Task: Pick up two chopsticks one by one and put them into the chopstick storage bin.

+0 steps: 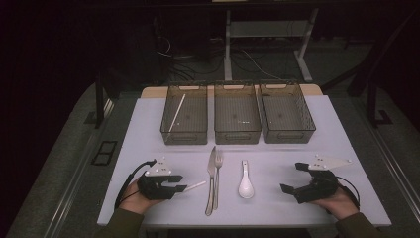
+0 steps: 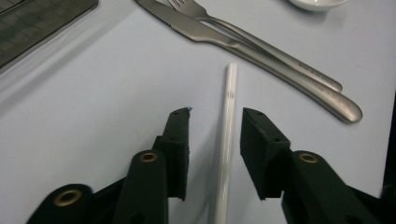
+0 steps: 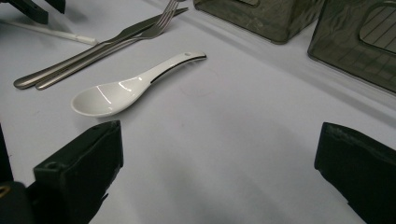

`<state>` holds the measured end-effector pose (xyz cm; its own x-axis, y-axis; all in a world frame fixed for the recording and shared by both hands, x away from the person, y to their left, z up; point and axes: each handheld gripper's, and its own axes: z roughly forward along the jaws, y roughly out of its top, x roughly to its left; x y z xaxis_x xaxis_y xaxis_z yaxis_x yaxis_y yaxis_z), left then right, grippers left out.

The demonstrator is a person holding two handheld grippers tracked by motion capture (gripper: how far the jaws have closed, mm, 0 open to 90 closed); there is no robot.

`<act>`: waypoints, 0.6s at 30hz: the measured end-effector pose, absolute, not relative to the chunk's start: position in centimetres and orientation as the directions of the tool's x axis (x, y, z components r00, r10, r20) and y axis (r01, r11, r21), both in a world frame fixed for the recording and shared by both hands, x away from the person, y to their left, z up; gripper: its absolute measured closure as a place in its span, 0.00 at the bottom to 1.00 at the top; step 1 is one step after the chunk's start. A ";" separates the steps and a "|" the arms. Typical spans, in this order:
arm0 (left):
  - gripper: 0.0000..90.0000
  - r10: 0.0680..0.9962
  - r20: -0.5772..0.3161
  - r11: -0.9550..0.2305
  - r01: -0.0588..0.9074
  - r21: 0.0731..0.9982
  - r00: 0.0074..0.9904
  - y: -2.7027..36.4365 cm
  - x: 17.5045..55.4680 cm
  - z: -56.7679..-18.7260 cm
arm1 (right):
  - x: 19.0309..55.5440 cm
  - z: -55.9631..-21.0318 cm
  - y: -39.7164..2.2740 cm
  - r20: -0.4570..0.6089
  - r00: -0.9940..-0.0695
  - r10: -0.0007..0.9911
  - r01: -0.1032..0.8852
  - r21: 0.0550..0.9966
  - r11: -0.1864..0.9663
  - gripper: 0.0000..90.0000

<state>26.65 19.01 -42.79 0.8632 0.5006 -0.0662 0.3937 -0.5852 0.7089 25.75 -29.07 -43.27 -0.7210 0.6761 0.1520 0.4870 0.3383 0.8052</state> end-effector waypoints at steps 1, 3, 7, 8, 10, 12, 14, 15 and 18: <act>0.70 0.502 -0.067 -0.583 0.395 0.710 0.862 19.2 26.6 -42.8 | 25.7 -43.3 -29.1 0.152 -0.721 0.676 0.486 0.806 0.337 0.01; 0.73 0.512 -0.068 -0.577 0.402 0.711 0.856 19.4 26.4 -43.1 | 25.7 -43.3 -29.1 0.151 -0.722 0.675 0.485 0.807 0.338 0.01; 0.82 0.487 -0.069 -0.602 0.392 0.695 0.871 19.3 26.4 -43.6 | 25.7 -43.3 -29.1 0.150 -0.721 0.676 0.485 0.807 0.338 0.01; 0.83 0.480 -0.074 -0.609 0.393 0.689 0.874 19.2 26.4 -43.7 | 25.7 -43.3 -29.1 0.150 -0.722 0.675 0.484 0.807 0.339 0.01; 0.85 0.467 -0.075 -0.621 0.387 0.681 0.881 19.1 26.3 -43.9 | 25.7 -43.2 -29.1 0.149 -0.723 0.675 0.483 0.808 0.339 0.01; 0.87 0.465 -0.072 -0.631 0.387 0.672 0.882 19.0 26.3 -44.0 | 25.7 -43.2 -29.1 0.149 -0.723 0.675 0.483 0.807 0.339 0.01; 0.89 0.464 -0.066 -0.639 0.385 0.666 0.883 19.0 26.3 -44.2 | 25.7 -43.2 -29.1 0.149 -0.723 0.674 0.483 0.807 0.339 0.01; 0.89 0.459 -0.064 -0.645 0.382 0.662 0.886 19.1 26.4 -44.2 | 25.7 -43.3 -29.0 0.150 -0.723 0.674 0.484 0.807 0.339 0.01; 0.90 0.450 -0.044 -0.664 0.368 0.651 0.892 18.9 26.4 -44.1 | 25.7 -43.3 -29.0 0.149 -0.724 0.673 0.482 0.808 0.339 0.01</act>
<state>26.35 18.91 -44.09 0.8917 0.4505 -0.0437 0.3675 -0.6644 0.6508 25.69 -29.01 -43.26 -0.7243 0.6731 0.1494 0.4820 0.3395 0.8077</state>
